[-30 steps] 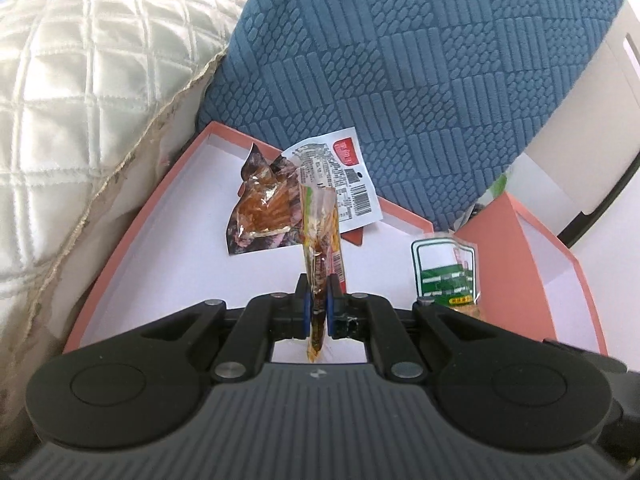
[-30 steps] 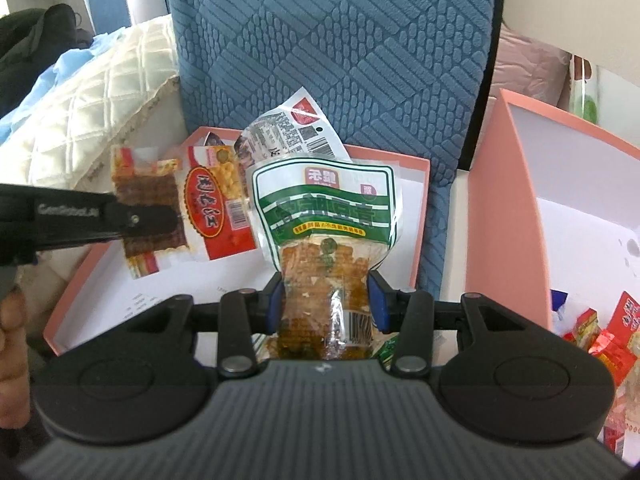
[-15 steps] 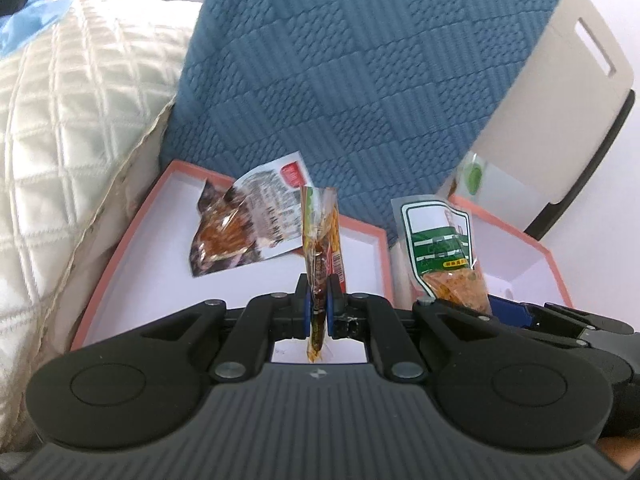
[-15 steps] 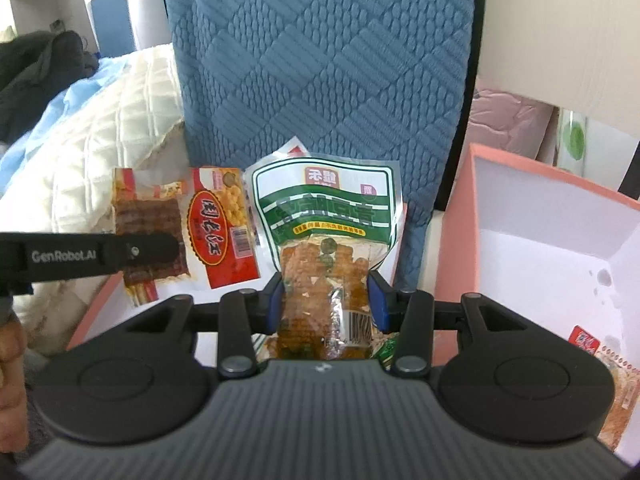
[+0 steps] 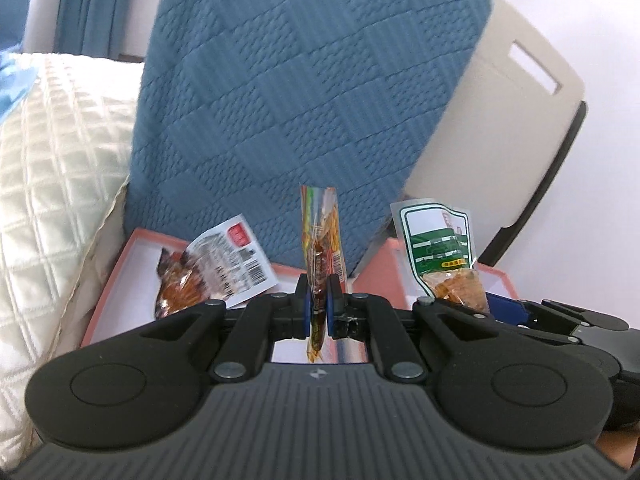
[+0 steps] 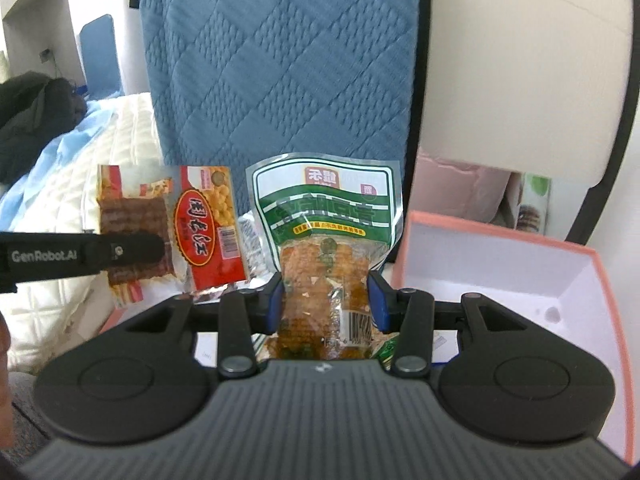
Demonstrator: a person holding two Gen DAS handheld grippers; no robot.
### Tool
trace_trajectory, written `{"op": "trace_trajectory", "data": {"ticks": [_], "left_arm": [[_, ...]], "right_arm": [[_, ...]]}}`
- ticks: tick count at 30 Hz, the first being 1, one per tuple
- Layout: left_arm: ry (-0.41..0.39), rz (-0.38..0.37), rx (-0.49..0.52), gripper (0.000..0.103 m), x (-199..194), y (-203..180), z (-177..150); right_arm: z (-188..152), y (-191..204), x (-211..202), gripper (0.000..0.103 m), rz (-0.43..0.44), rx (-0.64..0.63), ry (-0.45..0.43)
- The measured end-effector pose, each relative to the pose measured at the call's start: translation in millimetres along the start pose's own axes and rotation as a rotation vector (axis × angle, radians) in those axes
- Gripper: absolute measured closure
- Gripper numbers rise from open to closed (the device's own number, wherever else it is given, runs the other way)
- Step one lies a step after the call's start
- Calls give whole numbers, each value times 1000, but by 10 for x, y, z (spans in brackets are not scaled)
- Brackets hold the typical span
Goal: Organize snacks
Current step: 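Lift both held packets and carry them over the pink box, then open both tools to drop the packets into the pink box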
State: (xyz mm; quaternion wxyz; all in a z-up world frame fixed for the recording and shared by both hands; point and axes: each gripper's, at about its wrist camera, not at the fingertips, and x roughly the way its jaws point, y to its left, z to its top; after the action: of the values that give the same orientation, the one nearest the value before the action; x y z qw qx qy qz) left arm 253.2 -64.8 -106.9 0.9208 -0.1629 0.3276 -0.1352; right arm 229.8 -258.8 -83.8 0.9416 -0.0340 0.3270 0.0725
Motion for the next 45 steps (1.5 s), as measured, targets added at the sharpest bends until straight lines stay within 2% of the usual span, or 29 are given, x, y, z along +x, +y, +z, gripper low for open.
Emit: {"op": "trace_trajectory", "data": {"ticks": [14,22,34,45], "left_arm": [[-51,-73,52,95,-181,-698,162],[-33,-118,62,95,-66,-1059,95],[122,-159,110,94,542,-1571,-432],[213,-148,139,94,870,-1690,-780]], "right_arm": [[224,-455,-502,57,-47,21,-81],[146,-757,-649,57,-84,40,-95],[-483,-1424,-484,57,-150,133,29],[-931,-1787,-220,55,-162,213,136]]}}
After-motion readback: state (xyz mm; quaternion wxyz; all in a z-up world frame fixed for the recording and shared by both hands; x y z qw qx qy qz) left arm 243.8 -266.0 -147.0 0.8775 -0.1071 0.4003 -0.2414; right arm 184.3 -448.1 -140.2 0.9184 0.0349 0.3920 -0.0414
